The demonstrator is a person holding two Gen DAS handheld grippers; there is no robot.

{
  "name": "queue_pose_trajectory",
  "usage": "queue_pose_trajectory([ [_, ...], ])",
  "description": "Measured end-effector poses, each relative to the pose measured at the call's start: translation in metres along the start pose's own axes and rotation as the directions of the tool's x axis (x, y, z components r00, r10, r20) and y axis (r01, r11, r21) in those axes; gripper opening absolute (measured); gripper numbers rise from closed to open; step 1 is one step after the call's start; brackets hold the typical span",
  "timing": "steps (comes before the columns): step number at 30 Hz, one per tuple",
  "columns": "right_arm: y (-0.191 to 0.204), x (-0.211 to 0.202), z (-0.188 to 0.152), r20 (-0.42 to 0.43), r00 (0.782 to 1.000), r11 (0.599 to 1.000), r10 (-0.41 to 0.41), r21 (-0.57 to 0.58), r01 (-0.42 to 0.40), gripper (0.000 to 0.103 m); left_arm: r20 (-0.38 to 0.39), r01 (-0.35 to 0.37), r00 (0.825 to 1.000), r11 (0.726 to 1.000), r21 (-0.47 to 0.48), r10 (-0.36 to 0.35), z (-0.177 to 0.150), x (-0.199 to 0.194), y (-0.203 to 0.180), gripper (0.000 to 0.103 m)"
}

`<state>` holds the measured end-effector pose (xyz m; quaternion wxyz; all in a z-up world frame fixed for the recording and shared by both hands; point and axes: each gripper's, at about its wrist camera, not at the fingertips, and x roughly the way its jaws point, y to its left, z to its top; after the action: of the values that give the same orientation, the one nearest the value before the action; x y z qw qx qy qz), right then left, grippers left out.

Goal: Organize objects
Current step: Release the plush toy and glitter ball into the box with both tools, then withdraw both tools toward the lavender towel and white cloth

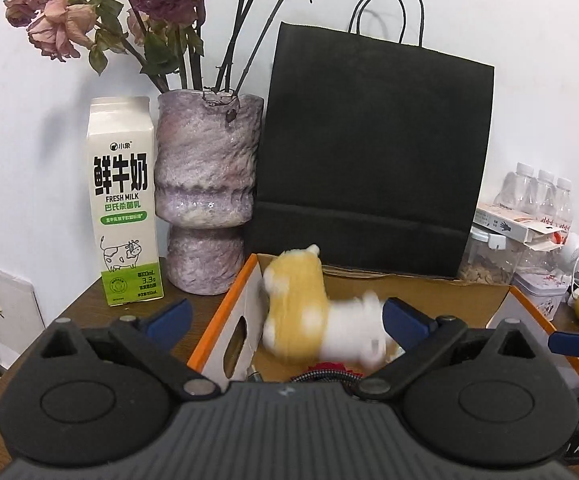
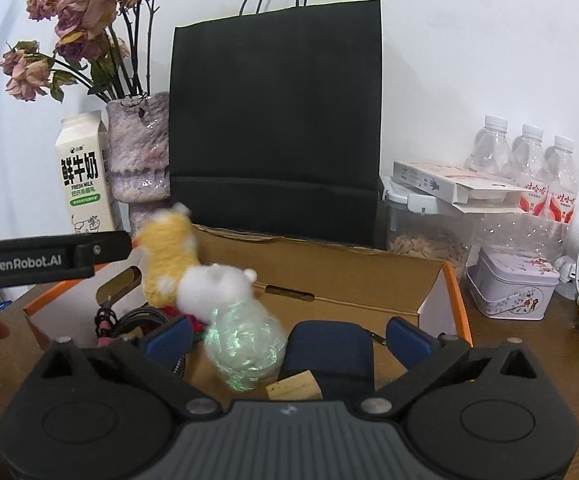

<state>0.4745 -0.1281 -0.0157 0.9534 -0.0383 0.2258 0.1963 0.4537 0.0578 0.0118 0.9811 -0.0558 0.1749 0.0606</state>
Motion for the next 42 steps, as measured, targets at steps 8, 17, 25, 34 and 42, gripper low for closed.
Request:
queue_pose_trajectory([
  [8,-0.001,0.0,-0.001,0.0,1.0,1.0,-0.003,0.005,0.003,0.103,0.005,0.007,1.0,1.0,0.006,-0.007,-0.003,-0.002,-0.001,0.103],
  [17,-0.002,-0.01,0.001,0.006,1.0,1.0,0.003,0.016,-0.004,0.103,0.022,-0.003,1.0,1.0,-0.004,0.003,-0.004,-0.014,0.003,0.103],
  [25,0.001,-0.029,0.002,0.022,1.0,1.0,0.021,0.01,-0.021,0.103,0.029,-0.005,1.0,1.0,-0.005,0.005,-0.008,-0.037,0.008,0.103],
  [34,0.0,-0.061,-0.005,0.036,0.999,1.0,0.022,0.003,-0.022,0.103,0.046,0.01,0.999,1.0,0.003,-0.01,-0.022,-0.071,0.011,0.103],
  [42,-0.004,-0.09,-0.022,0.035,0.999,1.0,0.003,0.001,-0.003,0.103,0.033,0.02,0.999,1.0,0.003,-0.02,-0.041,-0.094,0.019,0.103],
])
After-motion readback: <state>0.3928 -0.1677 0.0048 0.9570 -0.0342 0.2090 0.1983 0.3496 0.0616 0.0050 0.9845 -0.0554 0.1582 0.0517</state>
